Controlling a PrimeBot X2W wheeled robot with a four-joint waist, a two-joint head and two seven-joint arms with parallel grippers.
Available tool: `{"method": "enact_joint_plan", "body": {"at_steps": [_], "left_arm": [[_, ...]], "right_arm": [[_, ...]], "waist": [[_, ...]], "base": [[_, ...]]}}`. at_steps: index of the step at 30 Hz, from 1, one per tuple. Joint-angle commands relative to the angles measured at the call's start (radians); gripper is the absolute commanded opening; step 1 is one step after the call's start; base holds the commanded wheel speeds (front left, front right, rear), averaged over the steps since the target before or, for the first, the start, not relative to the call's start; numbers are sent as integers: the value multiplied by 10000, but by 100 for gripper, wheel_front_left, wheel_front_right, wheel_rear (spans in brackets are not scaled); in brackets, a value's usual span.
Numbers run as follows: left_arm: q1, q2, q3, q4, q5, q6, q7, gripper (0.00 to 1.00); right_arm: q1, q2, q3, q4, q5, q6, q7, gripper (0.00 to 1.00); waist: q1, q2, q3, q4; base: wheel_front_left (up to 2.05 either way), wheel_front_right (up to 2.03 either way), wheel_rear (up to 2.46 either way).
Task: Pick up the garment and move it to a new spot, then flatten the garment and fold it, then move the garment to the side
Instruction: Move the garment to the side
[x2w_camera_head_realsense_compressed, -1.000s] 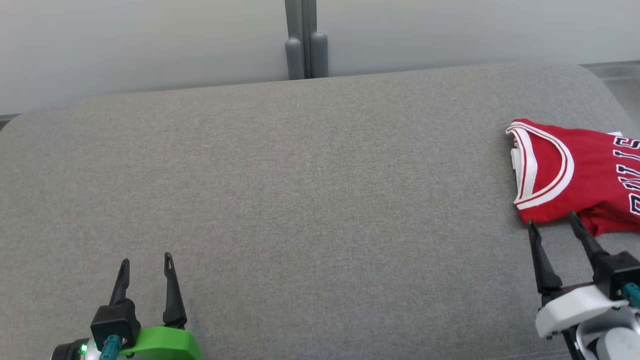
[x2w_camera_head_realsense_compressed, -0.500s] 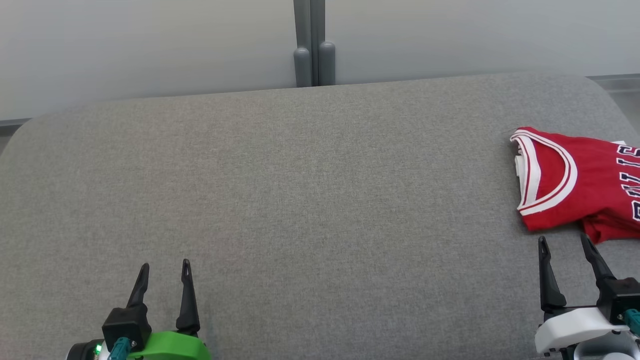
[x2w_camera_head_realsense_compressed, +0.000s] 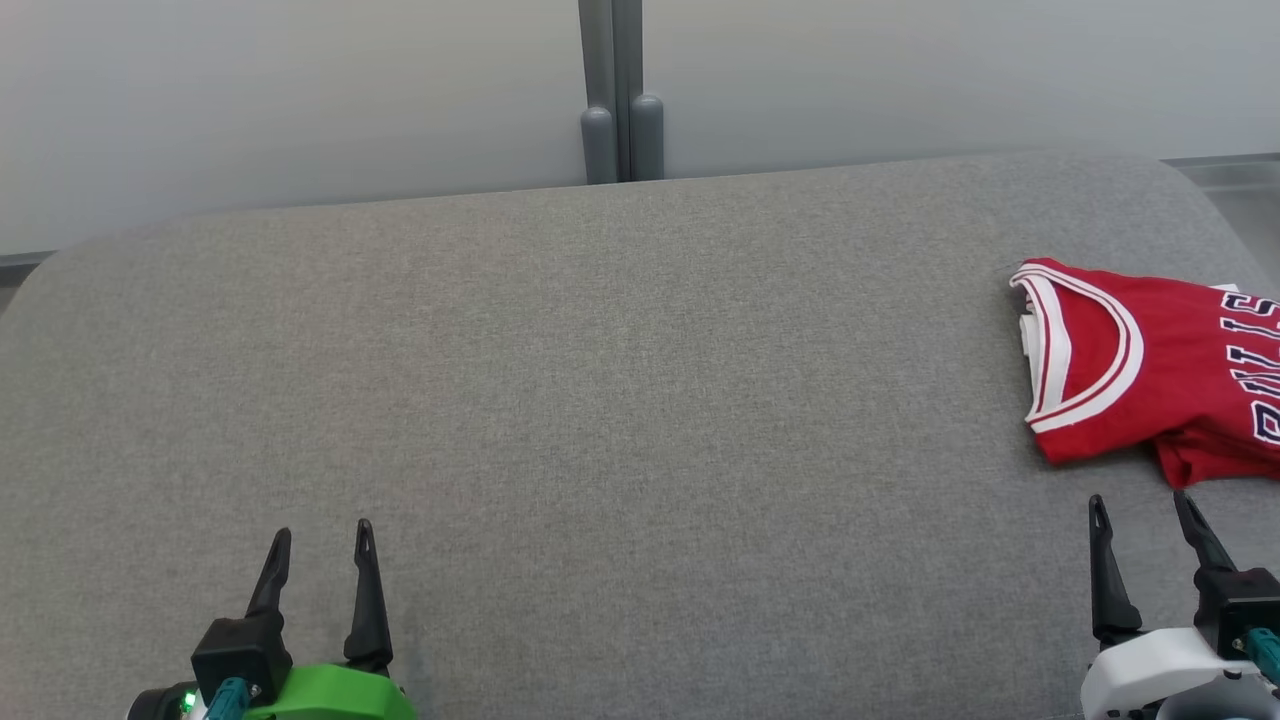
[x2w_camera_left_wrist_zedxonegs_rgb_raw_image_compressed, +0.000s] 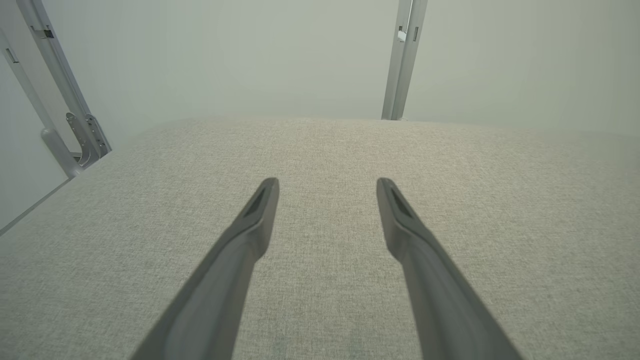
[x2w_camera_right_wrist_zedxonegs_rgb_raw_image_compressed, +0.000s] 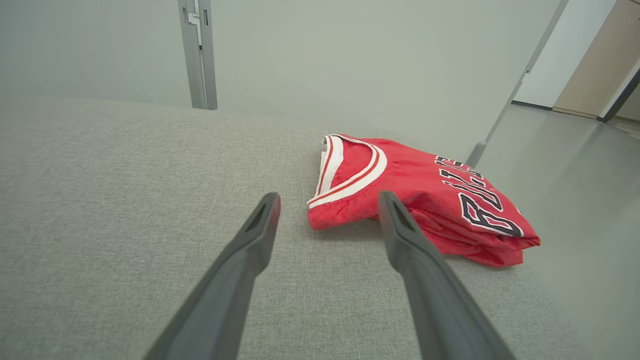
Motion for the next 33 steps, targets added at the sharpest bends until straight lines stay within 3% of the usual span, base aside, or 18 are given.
{"method": "enact_joint_plan", "body": {"at_steps": [1,33], "left_arm": [[92,11,41,-12,-54,-49,-27,100],[-31,12,100,-25,-177,-66,-2,100]], "right_arm": [[-92,34,-102,29,-100,-19,-22,100],[-270,149,-314,417,-284,-1,-1,100]], "waist": [[0,0,14,-24],[0,0,3,-191]], "base": [[0,0,0],[0,0,0]]}}
